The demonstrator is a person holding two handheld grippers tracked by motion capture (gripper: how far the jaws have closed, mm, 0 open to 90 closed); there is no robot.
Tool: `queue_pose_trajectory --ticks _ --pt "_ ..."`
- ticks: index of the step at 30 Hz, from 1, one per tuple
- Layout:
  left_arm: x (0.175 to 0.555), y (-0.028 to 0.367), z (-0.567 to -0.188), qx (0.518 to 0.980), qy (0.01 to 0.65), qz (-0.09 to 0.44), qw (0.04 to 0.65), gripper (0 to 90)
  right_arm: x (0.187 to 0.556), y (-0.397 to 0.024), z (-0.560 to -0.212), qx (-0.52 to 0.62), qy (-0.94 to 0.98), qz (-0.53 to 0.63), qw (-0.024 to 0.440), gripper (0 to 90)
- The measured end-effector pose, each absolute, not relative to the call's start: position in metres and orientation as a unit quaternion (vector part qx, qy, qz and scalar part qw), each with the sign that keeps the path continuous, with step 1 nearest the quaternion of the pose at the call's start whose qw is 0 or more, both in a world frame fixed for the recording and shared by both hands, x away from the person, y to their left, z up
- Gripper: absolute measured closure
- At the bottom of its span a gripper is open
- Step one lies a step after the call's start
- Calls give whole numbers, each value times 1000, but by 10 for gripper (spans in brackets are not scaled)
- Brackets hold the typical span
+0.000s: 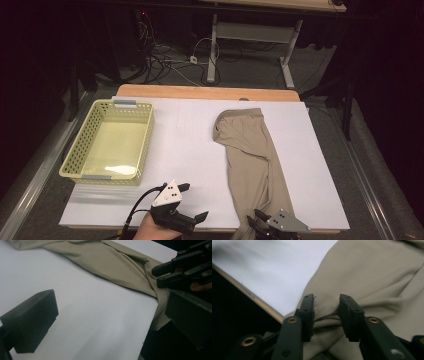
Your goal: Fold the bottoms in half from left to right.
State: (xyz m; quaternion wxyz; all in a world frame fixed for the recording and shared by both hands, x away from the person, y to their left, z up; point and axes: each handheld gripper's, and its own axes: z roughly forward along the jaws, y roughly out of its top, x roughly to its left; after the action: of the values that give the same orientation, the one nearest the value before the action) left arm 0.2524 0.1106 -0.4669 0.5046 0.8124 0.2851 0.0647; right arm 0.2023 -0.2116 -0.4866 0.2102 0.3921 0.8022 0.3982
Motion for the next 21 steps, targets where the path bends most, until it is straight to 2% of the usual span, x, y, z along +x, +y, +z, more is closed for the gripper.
queue_pose_trajectory --ticks 6,21 --pt "252 112 -467 812 285 63 506 0 203 -209 -489 379 811 393 211 847" --pt "254 108 -464 803 281 54 522 0 190 -225 -480 380 797 417 216 868"
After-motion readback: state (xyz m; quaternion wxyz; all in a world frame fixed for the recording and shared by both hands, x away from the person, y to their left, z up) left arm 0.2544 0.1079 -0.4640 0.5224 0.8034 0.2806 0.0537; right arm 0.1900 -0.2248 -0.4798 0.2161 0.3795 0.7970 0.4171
